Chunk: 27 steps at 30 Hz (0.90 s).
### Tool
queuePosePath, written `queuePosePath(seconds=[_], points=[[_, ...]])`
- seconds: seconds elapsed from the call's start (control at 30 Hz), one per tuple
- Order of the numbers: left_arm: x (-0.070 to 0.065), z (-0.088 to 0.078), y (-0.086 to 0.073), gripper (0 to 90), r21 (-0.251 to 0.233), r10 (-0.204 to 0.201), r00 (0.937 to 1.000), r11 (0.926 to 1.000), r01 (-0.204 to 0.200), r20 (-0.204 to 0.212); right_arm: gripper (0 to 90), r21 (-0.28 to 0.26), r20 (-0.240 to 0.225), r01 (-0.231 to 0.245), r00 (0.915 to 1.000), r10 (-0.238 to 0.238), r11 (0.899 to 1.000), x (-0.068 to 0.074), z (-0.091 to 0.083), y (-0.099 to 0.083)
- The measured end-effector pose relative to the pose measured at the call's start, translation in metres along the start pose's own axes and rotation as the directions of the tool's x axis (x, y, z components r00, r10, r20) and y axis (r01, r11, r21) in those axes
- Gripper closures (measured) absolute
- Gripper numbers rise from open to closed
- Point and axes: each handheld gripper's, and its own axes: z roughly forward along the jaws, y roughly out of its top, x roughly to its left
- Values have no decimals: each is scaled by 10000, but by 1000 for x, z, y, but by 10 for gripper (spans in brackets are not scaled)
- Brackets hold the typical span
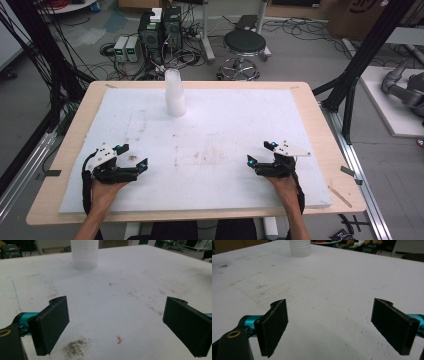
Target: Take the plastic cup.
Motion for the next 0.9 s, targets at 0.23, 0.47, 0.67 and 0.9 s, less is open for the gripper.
queuePosePath(seconds=[0.23,0.47,0.67,0.9], points=[[0,0,0,67,-33,-20,10000,10000,20,24,140,-21,-56,-119,9999,118,9999,-1,0,0],[1,0,0,67,-37,-89,10000,10000,89,17,140,-43,-65,-110,9999,110,9999,-1,-1,0],[0,0,0,67,-57,29,10000,10000,-29,33,140,0,-43,-63,10000,63,10000,0,0,0],[2,-5,10,67,-415,-22,10000,9991,24,71,140,-19,-53,-5,10000,5,10000,0,0,0]])
